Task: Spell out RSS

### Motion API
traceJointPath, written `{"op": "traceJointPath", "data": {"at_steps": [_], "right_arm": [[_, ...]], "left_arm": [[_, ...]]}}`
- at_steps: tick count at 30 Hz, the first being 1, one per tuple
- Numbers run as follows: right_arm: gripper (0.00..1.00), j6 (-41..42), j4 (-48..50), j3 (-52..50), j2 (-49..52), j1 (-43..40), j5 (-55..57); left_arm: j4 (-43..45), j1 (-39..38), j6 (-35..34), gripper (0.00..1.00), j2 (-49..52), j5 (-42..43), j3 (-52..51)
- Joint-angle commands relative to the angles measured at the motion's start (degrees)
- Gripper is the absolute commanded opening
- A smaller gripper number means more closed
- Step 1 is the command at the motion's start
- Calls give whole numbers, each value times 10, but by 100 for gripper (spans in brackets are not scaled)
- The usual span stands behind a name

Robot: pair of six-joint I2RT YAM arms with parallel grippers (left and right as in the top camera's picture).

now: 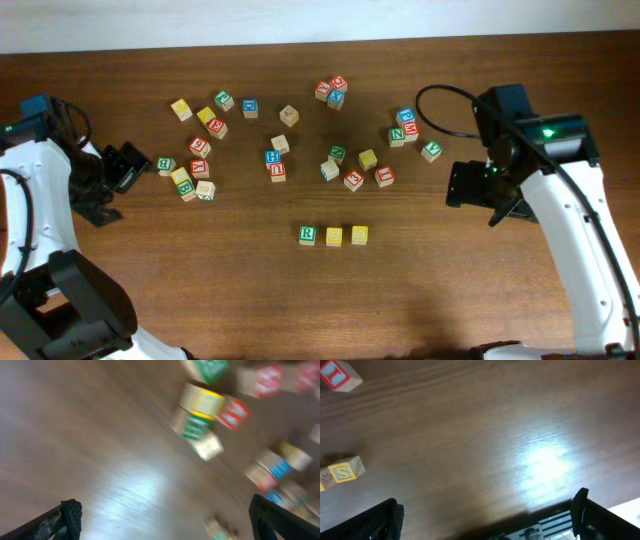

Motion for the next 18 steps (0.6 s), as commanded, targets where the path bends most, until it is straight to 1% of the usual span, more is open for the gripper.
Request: {"op": "traceJointPath", "data": {"at_steps": [1, 3, 4, 5, 6, 7, 8, 9, 11, 12, 13, 15, 16, 18], "right_arm": [[98, 0, 38, -43, 6, -1, -50], [98, 0, 75, -72, 6, -1, -77], [99, 0, 94, -89, 6, -1, -87], [97, 0, 107, -104, 6, -1, -95], [90, 0, 118, -116, 6, -1, -101], [86, 0, 129, -129, 6, -1, -109], [79, 0, 142, -147, 6, -1, -118], [72, 0, 152, -161, 6, -1, -127], [56, 0, 170, -191, 6, -1, -139], [49, 0, 176, -203, 6, -1, -145], [33, 0, 189, -222, 6, 0, -154], [12, 0, 209, -244, 6, 0, -167], [9, 0, 223, -256, 6, 3, -173], [8, 0, 250, -273, 6, 12, -183]], "left_arm": [[-17, -28, 123, 94, -10, 144, 6], [-39, -61, 158, 93, -10, 143, 2], [-49, -90, 173, 93, -10, 132, -2], [-51, -115, 173, 91, -10, 108, -6], [-50, -136, 172, 88, -10, 87, -9], [-46, -156, 172, 84, -10, 65, -15], [-36, -180, 172, 79, -10, 38, -24], [-30, -199, 170, 60, -10, 20, -32], [-16, -233, 150, 35, -10, -14, -52], [-10, -248, 132, 27, -10, -33, -63], [-1, -271, 97, 19, -10, -65, -81], [19, -301, 59, 1, -10, -104, -110], [34, -314, 48, 0, -10, -110, -127], [71, -338, 27, 0, -10, -109, -160]]}}
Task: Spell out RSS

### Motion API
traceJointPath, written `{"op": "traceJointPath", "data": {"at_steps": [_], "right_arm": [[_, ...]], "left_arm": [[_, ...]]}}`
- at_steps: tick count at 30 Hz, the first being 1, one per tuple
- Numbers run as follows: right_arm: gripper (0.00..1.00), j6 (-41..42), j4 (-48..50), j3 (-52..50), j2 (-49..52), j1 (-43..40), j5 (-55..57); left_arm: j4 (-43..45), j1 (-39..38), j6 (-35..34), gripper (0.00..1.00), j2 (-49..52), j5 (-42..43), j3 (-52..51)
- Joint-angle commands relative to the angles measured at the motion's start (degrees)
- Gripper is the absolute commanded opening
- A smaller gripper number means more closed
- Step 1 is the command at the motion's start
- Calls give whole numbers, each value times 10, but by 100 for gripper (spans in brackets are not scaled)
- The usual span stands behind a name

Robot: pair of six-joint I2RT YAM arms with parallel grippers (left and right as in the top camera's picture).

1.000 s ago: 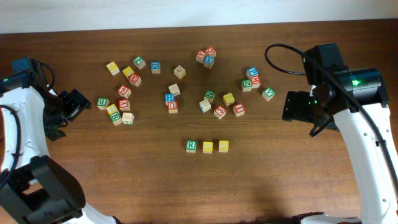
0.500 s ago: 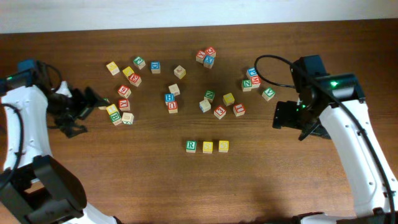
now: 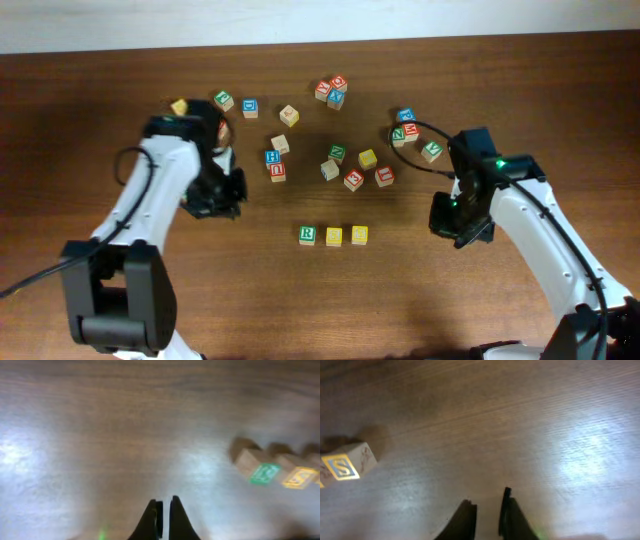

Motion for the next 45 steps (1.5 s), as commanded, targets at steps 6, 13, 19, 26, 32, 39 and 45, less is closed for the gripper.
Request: {"op": "traceJointPath", "data": {"at_steps": [6, 13, 19, 26, 32, 39, 45], "right_arm": [[4, 7, 105, -61, 0, 71, -54], [4, 67, 127, -70, 0, 111, 6], [4, 67, 127, -70, 0, 111, 8], [4, 67, 127, -71, 0, 111, 5], [4, 48, 147, -71, 0, 111, 6], [4, -13, 158, -71, 20, 111, -38], [4, -13, 172, -71, 66, 111, -56]], "left_arm": [[149, -104, -69, 0, -10, -40, -133], [209, -146, -69, 0, -9, -43, -154], [215, -148, -69, 0, -9, -45, -154], [215, -148, -70, 0, -9, -62, -156], [215, -149, -72, 0, -9, -31, -160], [249, -151, -89, 0, -9, -17, -194], [266, -151, -89, 0, -9, -12, -196]]}}
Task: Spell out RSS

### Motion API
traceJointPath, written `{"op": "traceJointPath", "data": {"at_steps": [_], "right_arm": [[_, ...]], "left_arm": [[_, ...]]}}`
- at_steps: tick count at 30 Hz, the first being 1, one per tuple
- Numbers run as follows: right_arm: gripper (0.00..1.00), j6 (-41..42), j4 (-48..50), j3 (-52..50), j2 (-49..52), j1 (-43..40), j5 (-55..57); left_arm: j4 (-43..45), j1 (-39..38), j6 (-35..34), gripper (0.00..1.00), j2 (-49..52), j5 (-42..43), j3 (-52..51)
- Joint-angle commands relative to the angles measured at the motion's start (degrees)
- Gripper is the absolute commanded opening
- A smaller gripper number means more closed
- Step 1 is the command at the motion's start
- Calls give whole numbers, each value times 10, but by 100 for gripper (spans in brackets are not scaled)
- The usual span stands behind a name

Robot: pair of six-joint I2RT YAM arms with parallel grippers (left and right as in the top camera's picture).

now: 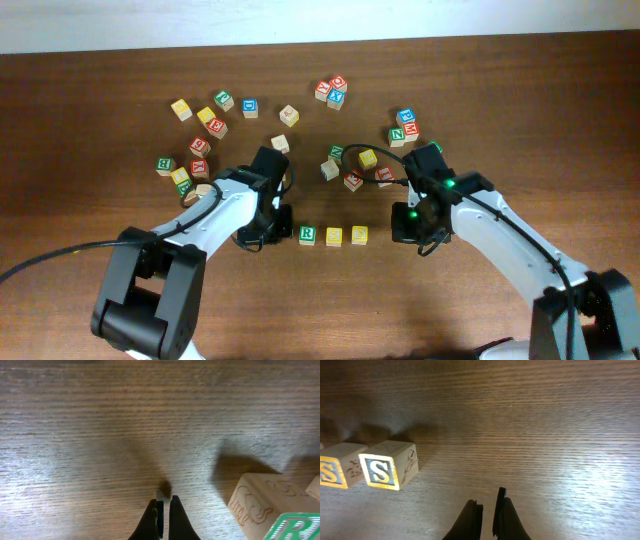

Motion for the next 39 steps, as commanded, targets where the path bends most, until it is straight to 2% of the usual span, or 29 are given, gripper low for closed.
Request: {"op": "traceJointPath", "data": {"at_steps": [1, 8, 16, 32, 39], "right_arm": [[4, -9, 13, -5, 32, 3, -19], [4, -7, 46, -5, 61, 3, -71], [4, -7, 51, -5, 66, 8, -70], [4, -5, 79, -5, 81, 37, -69], [4, -5, 96, -5, 114, 38, -71]], "left_arm": [[9, -3, -10, 0, -9, 10, -4], [17, -3, -10, 0, -9, 10, -4], [18, -3, -10, 0, -9, 37, -4], [37, -38, -10, 0, -9, 37, -4], [37, -38, -10, 0, -9, 45, -4]]}}
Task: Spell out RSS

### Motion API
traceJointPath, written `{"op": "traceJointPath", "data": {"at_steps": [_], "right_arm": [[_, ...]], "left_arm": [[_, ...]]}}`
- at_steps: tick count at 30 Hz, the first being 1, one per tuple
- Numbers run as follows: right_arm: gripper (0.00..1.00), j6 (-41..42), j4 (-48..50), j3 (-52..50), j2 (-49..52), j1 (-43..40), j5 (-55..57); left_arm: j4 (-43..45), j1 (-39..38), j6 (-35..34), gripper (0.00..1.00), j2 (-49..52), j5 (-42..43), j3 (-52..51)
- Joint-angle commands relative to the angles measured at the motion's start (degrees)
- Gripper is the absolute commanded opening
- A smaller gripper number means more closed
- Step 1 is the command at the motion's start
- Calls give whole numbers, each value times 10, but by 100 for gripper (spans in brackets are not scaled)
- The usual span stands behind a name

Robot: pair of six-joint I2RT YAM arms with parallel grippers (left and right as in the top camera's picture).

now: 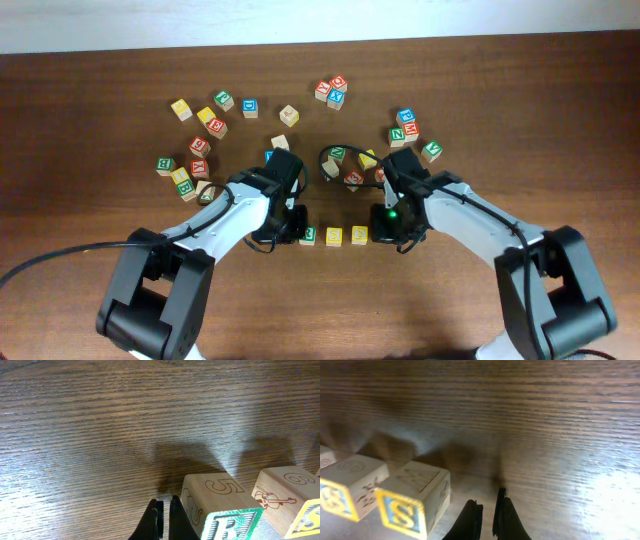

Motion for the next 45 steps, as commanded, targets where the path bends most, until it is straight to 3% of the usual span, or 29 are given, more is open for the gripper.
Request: {"op": "traceJointPath", "data": {"at_steps": [1, 28, 45], "right_arm": [[4, -4, 2, -5, 19, 5, -10], [4, 42, 60, -5, 20, 53, -25], [4, 42, 60, -5, 20, 74, -47]], "left_arm": [[0, -1, -5, 0, -9, 14, -4], [6, -32, -11, 0, 10, 4, -7], [20, -32, 34, 0, 10, -7, -7]]}}
